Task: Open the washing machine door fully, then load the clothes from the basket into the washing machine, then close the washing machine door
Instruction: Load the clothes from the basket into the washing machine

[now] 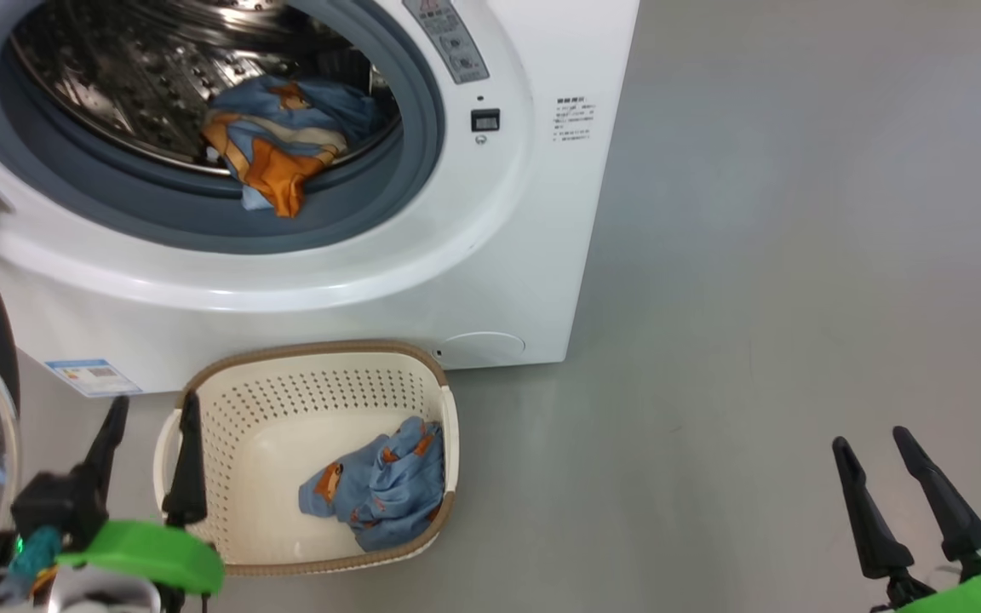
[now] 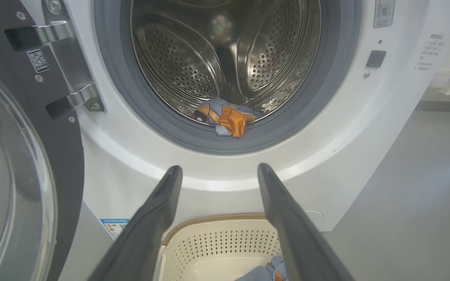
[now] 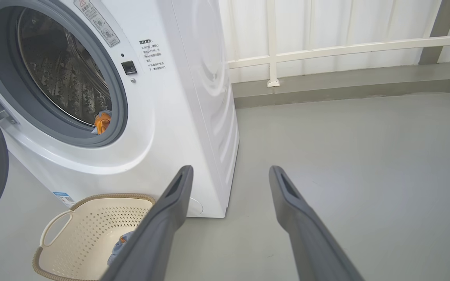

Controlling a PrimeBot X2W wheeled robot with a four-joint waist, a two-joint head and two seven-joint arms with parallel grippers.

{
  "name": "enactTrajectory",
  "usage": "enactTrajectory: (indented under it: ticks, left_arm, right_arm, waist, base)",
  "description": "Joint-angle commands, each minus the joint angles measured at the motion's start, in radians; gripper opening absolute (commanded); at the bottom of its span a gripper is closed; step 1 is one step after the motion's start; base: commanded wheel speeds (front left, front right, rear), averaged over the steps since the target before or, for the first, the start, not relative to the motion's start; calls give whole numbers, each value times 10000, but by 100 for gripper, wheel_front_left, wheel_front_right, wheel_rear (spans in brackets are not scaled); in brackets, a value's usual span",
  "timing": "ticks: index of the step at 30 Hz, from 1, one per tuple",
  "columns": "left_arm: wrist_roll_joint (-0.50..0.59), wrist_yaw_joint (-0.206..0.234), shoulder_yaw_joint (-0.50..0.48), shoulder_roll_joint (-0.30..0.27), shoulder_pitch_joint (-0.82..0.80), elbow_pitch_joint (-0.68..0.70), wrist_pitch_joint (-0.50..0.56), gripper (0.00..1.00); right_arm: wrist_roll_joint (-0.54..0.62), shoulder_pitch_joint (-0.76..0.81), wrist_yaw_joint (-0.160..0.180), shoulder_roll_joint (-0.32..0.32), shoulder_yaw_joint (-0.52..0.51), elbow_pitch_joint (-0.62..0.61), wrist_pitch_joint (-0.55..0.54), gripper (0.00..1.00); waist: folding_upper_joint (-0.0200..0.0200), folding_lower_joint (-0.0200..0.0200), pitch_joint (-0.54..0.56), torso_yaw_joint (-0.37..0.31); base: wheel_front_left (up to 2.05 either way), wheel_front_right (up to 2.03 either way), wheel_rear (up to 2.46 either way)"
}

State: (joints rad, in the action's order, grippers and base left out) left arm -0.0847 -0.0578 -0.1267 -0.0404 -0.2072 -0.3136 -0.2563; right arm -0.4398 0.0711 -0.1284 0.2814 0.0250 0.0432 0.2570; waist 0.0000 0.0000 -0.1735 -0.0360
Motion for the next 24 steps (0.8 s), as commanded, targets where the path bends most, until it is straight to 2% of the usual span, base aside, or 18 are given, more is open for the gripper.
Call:
enactTrajectory:
  ticks: [1, 13, 24]
  left_arm:
    - [-65, 27, -352, -154, 118, 413, -55, 100]
    - [-449, 364, -151, -102, 1710, 1634, -55, 100]
    - [-1061, 424, 523, -100, 1300, 786, -55, 100]
  right_arm:
    - [92, 131, -23, 185, 129, -244, 48, 100]
    - [128, 341, -23, 89, -31, -280, 48, 100]
    - [118, 8, -23, 7, 30, -390, 48, 100]
  waist:
    - [0, 0, 97, 37]
    - [0, 0, 239, -65]
    - [0, 0, -238, -151]
  base:
    - [0, 0, 0]
    - [0, 0, 0]
    - [0, 0, 0]
